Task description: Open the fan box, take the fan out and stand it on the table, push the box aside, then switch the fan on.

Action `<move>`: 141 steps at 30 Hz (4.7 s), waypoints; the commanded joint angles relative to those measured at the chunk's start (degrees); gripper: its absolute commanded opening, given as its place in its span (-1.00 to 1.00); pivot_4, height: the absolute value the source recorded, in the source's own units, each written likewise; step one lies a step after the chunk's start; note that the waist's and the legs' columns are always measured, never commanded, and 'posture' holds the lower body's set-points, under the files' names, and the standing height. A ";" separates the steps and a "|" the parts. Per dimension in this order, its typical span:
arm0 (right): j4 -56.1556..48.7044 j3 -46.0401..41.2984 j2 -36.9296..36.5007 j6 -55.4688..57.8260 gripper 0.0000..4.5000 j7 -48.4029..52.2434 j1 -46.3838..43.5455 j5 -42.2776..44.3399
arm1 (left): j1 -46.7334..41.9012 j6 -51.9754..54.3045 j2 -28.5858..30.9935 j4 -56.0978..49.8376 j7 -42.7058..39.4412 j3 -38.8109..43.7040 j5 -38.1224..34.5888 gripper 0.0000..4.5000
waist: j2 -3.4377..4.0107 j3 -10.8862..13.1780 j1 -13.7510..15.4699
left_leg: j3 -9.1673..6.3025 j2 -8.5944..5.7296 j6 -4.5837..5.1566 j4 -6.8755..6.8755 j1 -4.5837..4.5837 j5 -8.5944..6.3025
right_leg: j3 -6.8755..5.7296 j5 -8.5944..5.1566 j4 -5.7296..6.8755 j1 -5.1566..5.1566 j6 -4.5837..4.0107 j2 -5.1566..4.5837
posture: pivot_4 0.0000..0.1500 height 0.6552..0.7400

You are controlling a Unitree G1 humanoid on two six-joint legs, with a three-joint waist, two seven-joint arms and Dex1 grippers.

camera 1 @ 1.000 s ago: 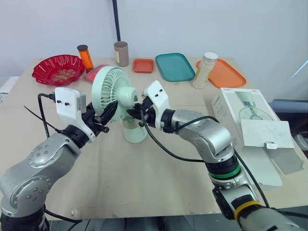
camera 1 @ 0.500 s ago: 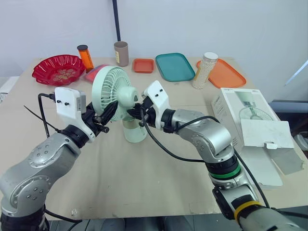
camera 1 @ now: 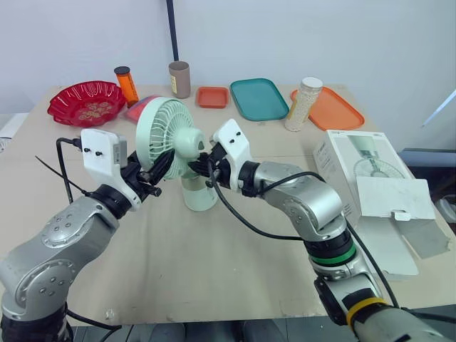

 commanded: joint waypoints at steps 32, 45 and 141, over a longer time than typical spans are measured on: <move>-2.17 0.26 1.19 -0.47 -0.83 1.20 0.01 -0.56 | -1.99 -3.49 -0.60 -2.98 -0.76 1.87 -0.48 0.98 | 0.01 -0.01 -0.03 | -0.01 0.00 -0.02 0.00 -0.01 0.01 | -0.02 0.01 0.01 -0.01 -0.01 0.00 | 1.00 1.00; -1.77 0.50 0.64 -1.29 -0.83 2.28 0.51 -1.01 | 3.77 -2.46 6.81 -3.87 -2.81 13.29 -14.75 0.98 | -0.01 -0.01 -0.17 | 0.01 0.02 -0.02 -0.01 -0.01 0.01 | -0.02 0.03 0.03 -0.06 -0.05 0.00 | 1.00 1.00; -8.22 -5.90 -14.86 -29.87 -0.83 35.26 21.71 8.29 | 4.94 -40.41 10.38 34.29 -75.82 -14.23 32.47 0.87 | 0.08 0.03 -0.21 | 0.13 0.14 -0.24 -0.08 -0.09 0.19 | -0.03 0.13 0.27 -0.35 -0.19 0.13 | 1.00 1.00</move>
